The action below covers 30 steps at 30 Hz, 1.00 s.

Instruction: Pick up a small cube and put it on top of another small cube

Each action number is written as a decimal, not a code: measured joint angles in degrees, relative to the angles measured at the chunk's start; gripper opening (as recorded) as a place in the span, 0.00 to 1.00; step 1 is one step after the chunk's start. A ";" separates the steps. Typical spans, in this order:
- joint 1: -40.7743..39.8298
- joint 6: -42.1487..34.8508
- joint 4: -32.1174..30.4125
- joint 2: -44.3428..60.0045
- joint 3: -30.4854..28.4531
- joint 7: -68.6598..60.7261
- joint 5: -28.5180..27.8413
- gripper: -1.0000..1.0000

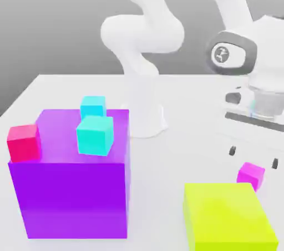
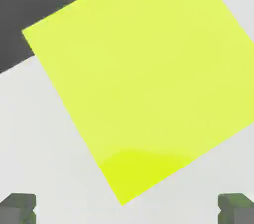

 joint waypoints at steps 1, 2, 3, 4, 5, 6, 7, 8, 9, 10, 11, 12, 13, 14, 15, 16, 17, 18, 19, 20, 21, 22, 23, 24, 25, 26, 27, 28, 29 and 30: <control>0.76 0.80 -0.58 1.13 0.17 1.87 0.23 0.50; 1.46 1.62 -1.18 2.20 0.49 3.59 0.66 0.50; 2.17 2.47 -1.79 3.19 0.92 5.14 1.33 0.50; 2.85 3.32 -2.29 4.17 1.29 6.59 1.84 0.50; 3.80 4.08 -2.33 5.27 0.65 8.11 1.04 0.50; 4.90 4.80 -2.13 6.45 -0.52 9.69 -0.44 0.50; 6.15 5.50 -1.82 7.65 -2.02 11.27 -2.23 0.50; 7.49 6.19 -1.45 8.87 -3.71 12.88 -4.22 0.50; 8.93 6.88 -1.05 10.11 -5.55 14.48 -6.27 0.50; 10.42 7.58 -0.63 11.35 -7.46 16.09 -8.37 0.50; 11.96 8.28 -0.21 12.60 -9.43 17.71 -10.49 0.50; 13.59 9.00 0.21 13.85 -11.49 19.30 -12.59 0.50; 15.20 9.70 0.64 15.12 -13.53 20.90 -14.71 0.50; 16.92 10.45 1.05 16.38 -15.68 22.42 -16.71 0.50; 18.42 11.08 1.40 17.43 -17.53 23.77 -18.47 0.00; 18.42 11.08 1.40 17.43 -17.53 23.77 -18.47 0.00; 18.42 11.11 1.40 17.43 -17.53 23.76 -18.47 0.00; 18.42 11.15 1.40 17.44 -17.54 23.75 -18.46 0.00; 18.42 11.20 1.40 17.44 -17.54 23.73 -18.44 0.00; 18.43 11.25 1.41 17.44 -17.54 23.72 -18.43 0.00; 19.20 11.55 1.58 17.96 -18.47 24.39 -19.30 0.00; 18.71 11.31 1.46 17.58 -17.86 23.93 -18.69 0.00; 17.63 10.84 1.18 16.76 -16.50 22.88 -17.31 0.00; 16.03 10.20 0.86 15.77 -14.60 21.80 -15.86 0.00; 14.55 9.54 0.47 14.61 -12.71 20.28 -13.86 0.00; 13.02 8.86 0.06 13.40 -10.75 18.72 -11.81 0.00; 11.60 8.19 -0.37 12.15 -8.88 17.05 -9.60 0.00; 10.21 7.52 -0.81 10.88 -7.03 15.38 -7.38 0.00; 8.98 6.86 -1.24 9.60 -5.34 13.65 -5.08 0.00; 7.83 6.20 -1.68 8.31 -3.71 11.93 -2.78 0.00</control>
